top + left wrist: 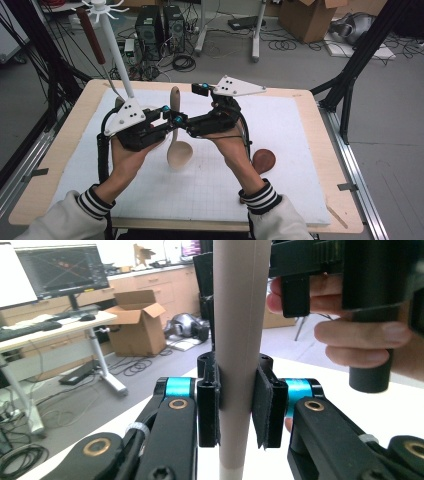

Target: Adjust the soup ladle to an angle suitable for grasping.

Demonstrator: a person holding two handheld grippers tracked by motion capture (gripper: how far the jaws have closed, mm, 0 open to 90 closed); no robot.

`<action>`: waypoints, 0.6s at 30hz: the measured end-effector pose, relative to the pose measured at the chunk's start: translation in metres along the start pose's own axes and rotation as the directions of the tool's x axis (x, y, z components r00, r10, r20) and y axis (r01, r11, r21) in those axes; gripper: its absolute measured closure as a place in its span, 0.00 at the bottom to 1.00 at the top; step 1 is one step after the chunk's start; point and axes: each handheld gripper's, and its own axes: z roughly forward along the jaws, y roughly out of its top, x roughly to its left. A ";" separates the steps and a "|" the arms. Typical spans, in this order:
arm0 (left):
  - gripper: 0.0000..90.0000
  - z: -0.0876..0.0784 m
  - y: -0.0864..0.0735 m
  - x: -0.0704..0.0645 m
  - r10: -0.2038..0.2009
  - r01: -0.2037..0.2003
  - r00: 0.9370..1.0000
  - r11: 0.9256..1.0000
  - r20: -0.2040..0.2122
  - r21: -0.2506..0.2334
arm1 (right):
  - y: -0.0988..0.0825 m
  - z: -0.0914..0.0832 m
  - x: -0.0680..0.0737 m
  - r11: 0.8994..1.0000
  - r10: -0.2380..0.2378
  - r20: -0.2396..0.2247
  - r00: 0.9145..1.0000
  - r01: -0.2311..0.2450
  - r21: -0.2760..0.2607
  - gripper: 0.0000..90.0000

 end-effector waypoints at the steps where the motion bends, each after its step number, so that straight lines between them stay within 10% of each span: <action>1: 0.84 0.000 0.000 0.001 0.001 -0.001 1.000 1.000 0.009 0.000 | 0.000 -0.001 -0.001 1.000 -0.004 -0.007 1.000 0.004 -0.005 0.00; 11: 0.84 -0.003 -0.001 0.007 0.013 -0.014 0.995 1.000 0.097 0.007 | 0.002 -0.004 -0.004 0.999 -0.033 -0.067 0.997 0.033 -0.006 0.00; 18: 0.84 -0.002 -0.004 0.017 -0.001 0.000 0.975 1.000 0.224 0.007 | 0.004 -0.004 -0.003 0.998 -0.065 -0.143 0.988 0.068 0.016 0.00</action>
